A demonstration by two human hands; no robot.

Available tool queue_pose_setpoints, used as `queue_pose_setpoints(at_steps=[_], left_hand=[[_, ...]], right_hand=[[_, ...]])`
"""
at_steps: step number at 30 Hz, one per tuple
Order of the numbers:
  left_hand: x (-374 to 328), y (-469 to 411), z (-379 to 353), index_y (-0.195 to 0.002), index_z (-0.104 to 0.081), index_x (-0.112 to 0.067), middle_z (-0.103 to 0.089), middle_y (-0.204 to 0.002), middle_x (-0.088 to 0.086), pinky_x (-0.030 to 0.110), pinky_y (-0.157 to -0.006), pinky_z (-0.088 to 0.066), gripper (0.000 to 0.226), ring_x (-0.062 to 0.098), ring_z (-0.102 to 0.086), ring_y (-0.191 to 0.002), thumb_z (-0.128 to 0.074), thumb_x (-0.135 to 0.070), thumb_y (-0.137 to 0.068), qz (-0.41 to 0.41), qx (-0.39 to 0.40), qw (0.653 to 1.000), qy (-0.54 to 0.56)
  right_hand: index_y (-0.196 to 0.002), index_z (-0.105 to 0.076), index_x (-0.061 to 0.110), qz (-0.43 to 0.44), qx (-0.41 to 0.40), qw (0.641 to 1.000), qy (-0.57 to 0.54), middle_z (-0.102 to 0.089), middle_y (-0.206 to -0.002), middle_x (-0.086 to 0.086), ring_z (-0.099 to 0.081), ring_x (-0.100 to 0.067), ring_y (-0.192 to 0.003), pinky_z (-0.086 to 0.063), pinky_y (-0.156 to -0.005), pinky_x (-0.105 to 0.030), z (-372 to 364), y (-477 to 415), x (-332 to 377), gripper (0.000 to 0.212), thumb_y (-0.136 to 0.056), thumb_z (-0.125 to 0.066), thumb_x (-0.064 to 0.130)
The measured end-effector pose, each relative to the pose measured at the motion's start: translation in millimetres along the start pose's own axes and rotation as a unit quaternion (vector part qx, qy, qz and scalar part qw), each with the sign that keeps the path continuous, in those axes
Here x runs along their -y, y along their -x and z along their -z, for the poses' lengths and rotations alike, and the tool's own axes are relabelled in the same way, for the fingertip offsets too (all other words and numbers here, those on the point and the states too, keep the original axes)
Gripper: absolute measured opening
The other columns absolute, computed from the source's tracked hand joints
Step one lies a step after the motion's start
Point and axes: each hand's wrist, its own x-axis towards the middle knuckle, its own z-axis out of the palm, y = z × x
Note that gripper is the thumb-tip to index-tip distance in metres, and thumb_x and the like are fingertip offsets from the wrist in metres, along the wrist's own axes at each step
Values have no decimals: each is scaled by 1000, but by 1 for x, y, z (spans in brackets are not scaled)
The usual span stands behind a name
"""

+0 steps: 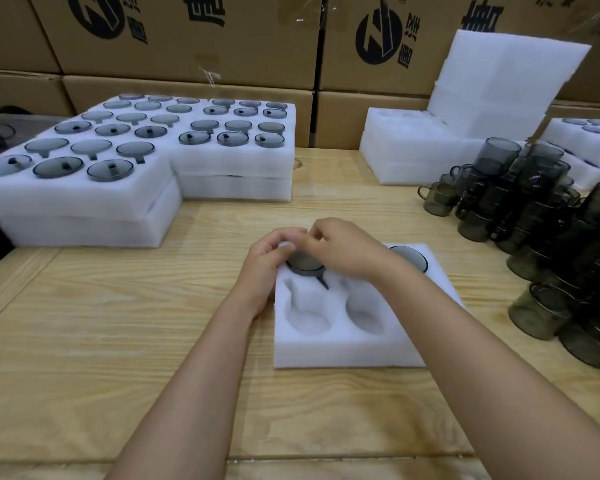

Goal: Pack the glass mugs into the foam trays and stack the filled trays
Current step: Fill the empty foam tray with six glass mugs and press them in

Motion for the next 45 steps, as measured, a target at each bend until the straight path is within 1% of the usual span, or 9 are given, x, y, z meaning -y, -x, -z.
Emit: queue_pose_setpoints(at_steps=[2, 4, 9, 15, 19, 25, 30, 35, 45], left_hand=[[-1, 1, -2, -106, -65, -13, -72, -94, 7, 34, -84, -52, 25, 21, -66, -89, -44, -3, -96, -7, 0, 1000, 2], [0, 2, -2, -110, -64, -11, -71, -97, 6, 35, -86, -51, 25, 20, -66, -91, -43, -4, -97, -7, 3, 1000, 4], [0, 1, -2, -117, -61, -20, -68, -91, 8, 27, -75, -53, 39, 18, -66, -84, -42, 5, -93, -28, 1, 1000, -3], [3, 5, -5, -111, -63, -18, -70, -84, 5, 24, -69, -54, 36, 15, -68, -78, -44, 6, -92, -47, -27, 998, 16], [1, 7, -7, -105, -64, -11, -73, -83, -1, 22, -68, -54, 31, 11, -68, -76, -43, 8, -92, -40, -36, 998, 39], [2, 6, -6, -110, -63, -10, -71, -83, 3, 22, -62, -54, 28, 14, -67, -70, -46, 4, -93, -13, -48, 998, 45], [2, 6, -6, -109, -64, -9, -71, -74, -2, 21, -58, -52, 27, 13, -66, -66, -47, 4, -92, -6, -65, 997, 46], [1, 7, -6, -109, -64, -10, -69, -69, -8, 19, -58, -52, 26, 10, -66, -65, -48, 3, -93, -9, -77, 997, 25], [-3, 9, -11, -106, -65, -10, -70, -68, -4, 18, -55, -51, 25, 10, -66, -62, -48, 1, -92, 7, -87, 996, 29]], right_hand=[[-85, -55, 12, -19, -36, 999, -1, -59, -89, -3, -53, -24, -92, -40, -82, -36, -3, -10, 0, 45, -98, -31, 48], [-109, -53, 16, -41, -31, 991, 124, -58, -112, -6, -45, -28, -118, -15, -112, -51, -17, -16, -1, 41, -101, -21, 39], [-137, -36, 22, -72, -7, 973, 219, -51, -129, -11, -32, -35, -130, 16, -106, -61, -29, -16, -1, 50, -99, -10, 40], [-129, -41, 18, -49, -10, 976, 210, -56, -125, -9, -41, -32, -121, -12, -109, -58, -31, -14, -3, 48, -100, -12, 43], [-130, -50, 18, 19, -40, 998, 48, -56, -131, -3, -44, -24, -125, -25, -108, -42, -9, 1, 0, 44, -101, -27, 40], [-114, -63, 4, -76, -403, 909, 82, -63, -115, -15, -53, -34, -107, -37, -93, -39, 45, 109, -68, 36, -94, -47, 29], [-125, -47, -7, -307, -229, 890, 246, -53, -118, -29, -45, -45, -110, -36, -94, -49, 33, 155, -132, 49, -89, -55, 26], [-112, -54, -16, -203, -310, 901, 225, -56, -97, -33, -50, -50, -94, -44, -82, -55, 17, 155, -144, 46, -76, -73, 6], [-77, -58, 0, -148, -321, 931, 96, -52, -125, -19, -46, -38, -112, -40, -83, -40, 6, 156, -147, 31, -63, -83, 13]])
